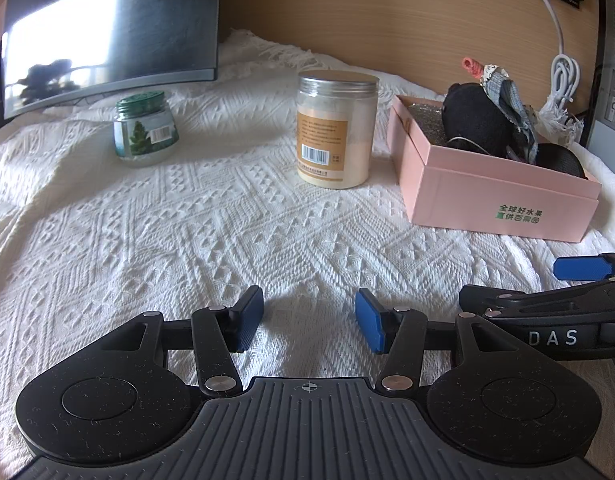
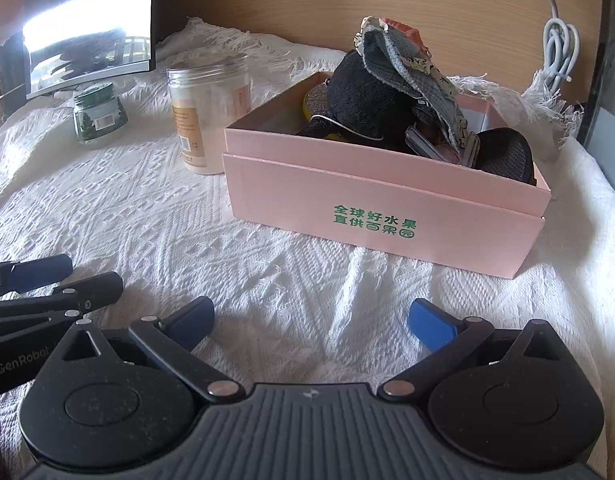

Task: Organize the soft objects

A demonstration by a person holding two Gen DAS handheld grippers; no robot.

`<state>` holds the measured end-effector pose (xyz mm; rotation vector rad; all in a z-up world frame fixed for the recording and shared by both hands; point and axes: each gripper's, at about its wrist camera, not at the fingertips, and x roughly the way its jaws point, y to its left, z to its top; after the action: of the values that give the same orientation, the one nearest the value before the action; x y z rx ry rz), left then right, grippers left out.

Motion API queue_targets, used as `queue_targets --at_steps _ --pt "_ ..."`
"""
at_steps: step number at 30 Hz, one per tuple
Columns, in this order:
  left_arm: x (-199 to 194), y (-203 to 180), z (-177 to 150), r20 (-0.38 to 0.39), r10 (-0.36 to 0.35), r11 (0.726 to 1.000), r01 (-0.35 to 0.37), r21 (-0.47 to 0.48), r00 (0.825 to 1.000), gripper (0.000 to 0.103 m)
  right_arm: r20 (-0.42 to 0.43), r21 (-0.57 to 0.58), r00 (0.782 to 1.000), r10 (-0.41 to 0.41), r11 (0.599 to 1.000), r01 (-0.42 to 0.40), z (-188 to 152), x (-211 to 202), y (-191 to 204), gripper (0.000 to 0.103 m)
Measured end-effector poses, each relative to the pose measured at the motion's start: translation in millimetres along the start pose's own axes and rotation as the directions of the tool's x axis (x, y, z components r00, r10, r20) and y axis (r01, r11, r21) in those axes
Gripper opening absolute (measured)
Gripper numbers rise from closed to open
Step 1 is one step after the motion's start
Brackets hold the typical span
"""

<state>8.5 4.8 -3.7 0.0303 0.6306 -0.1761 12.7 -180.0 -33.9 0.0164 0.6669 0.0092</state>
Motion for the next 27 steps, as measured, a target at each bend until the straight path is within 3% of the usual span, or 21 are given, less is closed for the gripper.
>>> queue_targets --at_steps 3,27 --pt "-0.3 -0.4 -0.1 0.0 0.005 1.0 -0.005 -0.002 1.0 0.056 0.041 -0.007 0.999 0.02 1.0 -0.019 -5.8 -1.4 -2.7 0.103" --pt "-9.7 -5.2 -6.0 0.005 0.035 0.999 -0.034 -0.02 0.999 0.052 0.038 -0.011 0.999 0.017 1.0 -0.017 -8.4 -1.2 -2.2 0.103"
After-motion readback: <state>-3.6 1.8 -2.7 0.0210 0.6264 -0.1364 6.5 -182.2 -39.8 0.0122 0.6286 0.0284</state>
